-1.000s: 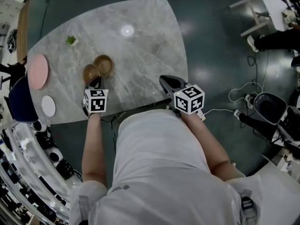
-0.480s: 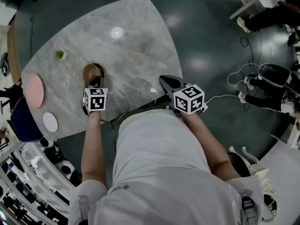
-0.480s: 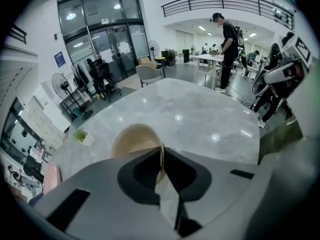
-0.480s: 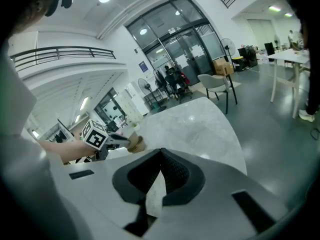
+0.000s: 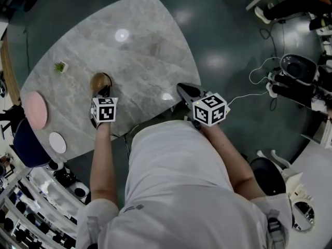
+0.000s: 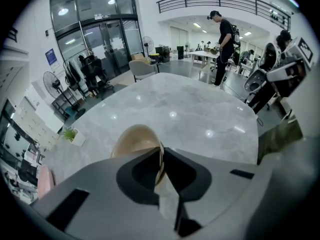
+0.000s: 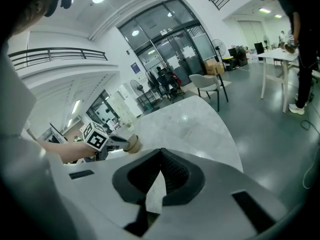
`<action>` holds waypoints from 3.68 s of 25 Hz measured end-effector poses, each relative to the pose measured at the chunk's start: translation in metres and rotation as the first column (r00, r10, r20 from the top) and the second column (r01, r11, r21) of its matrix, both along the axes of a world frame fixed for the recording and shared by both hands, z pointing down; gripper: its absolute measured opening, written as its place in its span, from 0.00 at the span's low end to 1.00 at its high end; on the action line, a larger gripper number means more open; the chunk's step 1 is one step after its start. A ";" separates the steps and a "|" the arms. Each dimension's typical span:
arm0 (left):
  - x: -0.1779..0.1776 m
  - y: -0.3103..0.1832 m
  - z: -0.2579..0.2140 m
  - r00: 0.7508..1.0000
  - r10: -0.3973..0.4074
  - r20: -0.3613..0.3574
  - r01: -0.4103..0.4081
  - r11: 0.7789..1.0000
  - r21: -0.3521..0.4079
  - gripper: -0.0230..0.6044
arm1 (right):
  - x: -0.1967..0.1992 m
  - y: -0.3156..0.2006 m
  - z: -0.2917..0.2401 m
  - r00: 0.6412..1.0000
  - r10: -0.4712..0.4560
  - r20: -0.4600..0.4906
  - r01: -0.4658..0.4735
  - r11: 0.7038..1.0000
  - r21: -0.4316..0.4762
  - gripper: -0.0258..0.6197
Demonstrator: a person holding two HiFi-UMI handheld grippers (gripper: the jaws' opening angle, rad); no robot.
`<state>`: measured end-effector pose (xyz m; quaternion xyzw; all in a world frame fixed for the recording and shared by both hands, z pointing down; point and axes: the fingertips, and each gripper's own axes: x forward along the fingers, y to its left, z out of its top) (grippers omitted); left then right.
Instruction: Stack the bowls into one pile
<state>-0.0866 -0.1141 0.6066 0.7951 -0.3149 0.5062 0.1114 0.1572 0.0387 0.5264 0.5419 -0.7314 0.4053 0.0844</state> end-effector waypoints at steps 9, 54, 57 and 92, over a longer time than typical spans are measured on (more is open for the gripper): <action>0.002 0.001 0.008 1.000 -0.011 -0.007 0.011 1.000 -0.016 0.07 | 0.004 0.006 0.000 1.000 0.021 -0.004 -0.021 1.000 -0.012 0.05; 0.002 0.025 -0.081 0.951 -0.175 -0.254 0.203 0.975 0.087 0.04 | -0.059 -0.072 -0.038 0.945 -0.327 0.001 0.324 0.937 0.130 0.05; 0.000 0.027 -0.103 0.930 -0.195 -0.311 0.241 0.964 0.117 0.04 | -0.070 -0.082 -0.050 0.925 -0.381 -0.002 0.376 0.913 0.157 0.05; -0.011 0.042 -0.280 0.711 -0.100 -0.696 0.445 0.830 0.336 0.04 | -0.153 -0.102 -0.208 0.797 -0.554 -0.241 0.588 0.620 0.520 0.05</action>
